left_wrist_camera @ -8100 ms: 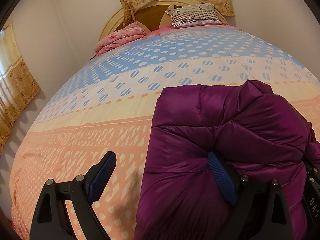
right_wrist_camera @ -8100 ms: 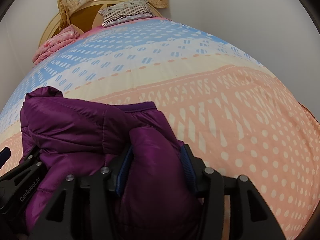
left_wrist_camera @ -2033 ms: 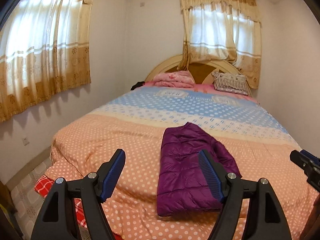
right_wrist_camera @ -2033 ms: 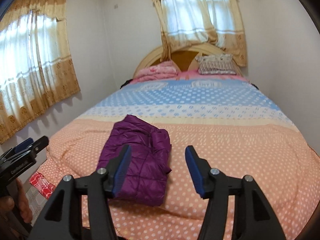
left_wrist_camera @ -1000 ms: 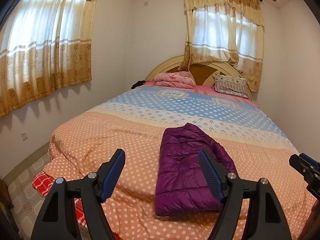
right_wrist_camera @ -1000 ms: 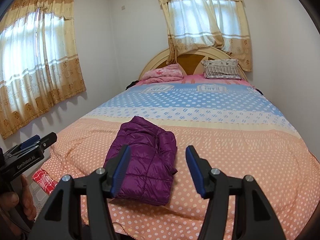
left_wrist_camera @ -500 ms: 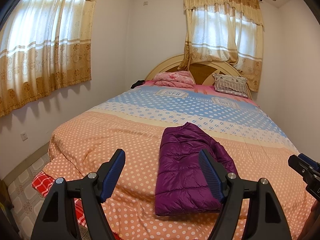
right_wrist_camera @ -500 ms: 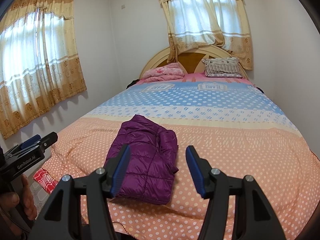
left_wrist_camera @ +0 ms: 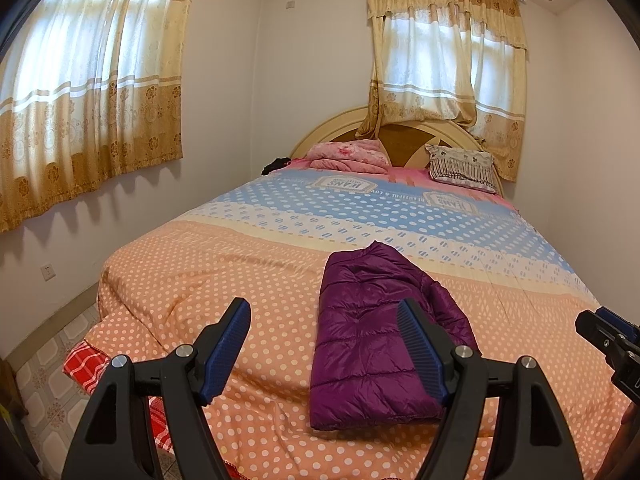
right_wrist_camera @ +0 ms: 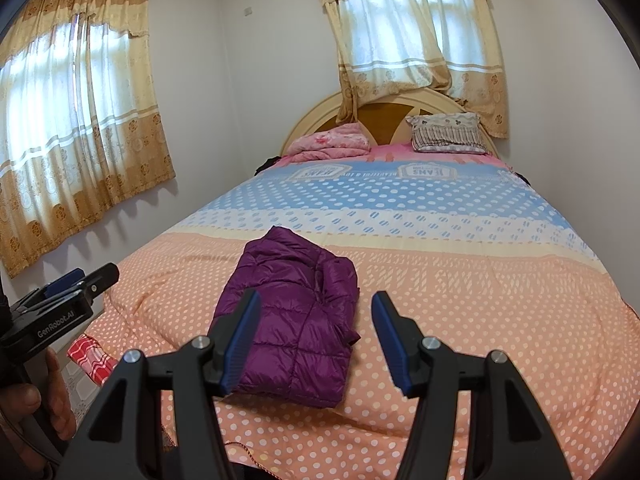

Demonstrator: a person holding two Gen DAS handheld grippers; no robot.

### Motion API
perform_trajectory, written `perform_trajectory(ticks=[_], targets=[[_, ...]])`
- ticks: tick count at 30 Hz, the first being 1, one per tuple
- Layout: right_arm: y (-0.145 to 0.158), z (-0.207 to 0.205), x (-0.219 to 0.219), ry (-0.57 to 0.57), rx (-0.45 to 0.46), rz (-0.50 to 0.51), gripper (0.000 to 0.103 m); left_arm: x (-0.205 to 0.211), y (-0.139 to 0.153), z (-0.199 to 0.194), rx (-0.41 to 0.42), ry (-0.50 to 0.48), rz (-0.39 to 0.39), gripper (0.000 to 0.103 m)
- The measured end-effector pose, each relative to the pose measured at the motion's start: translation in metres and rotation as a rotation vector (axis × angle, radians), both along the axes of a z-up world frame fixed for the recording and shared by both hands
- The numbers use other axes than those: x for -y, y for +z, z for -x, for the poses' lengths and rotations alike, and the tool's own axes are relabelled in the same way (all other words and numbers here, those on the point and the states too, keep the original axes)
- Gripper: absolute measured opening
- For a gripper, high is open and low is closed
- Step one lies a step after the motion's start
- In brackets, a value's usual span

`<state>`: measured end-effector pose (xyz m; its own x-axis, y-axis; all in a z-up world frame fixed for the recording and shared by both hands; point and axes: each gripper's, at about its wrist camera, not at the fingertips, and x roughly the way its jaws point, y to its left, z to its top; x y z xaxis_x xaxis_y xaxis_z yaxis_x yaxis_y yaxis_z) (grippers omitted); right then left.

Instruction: Fold large clothes

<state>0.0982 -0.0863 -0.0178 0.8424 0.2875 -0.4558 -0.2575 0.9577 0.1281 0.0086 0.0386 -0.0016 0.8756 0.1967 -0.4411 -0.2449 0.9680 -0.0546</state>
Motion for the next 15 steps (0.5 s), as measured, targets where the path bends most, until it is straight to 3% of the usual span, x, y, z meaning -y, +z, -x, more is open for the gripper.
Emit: perform_trajectory(ticks=[15], targets=[[0.0002,-0.0005,0.0002,0.000,-0.003,-0.001,0.061,-0.0045,-0.0013,-0.0025,-0.014,0.008,0.009,0.076]])
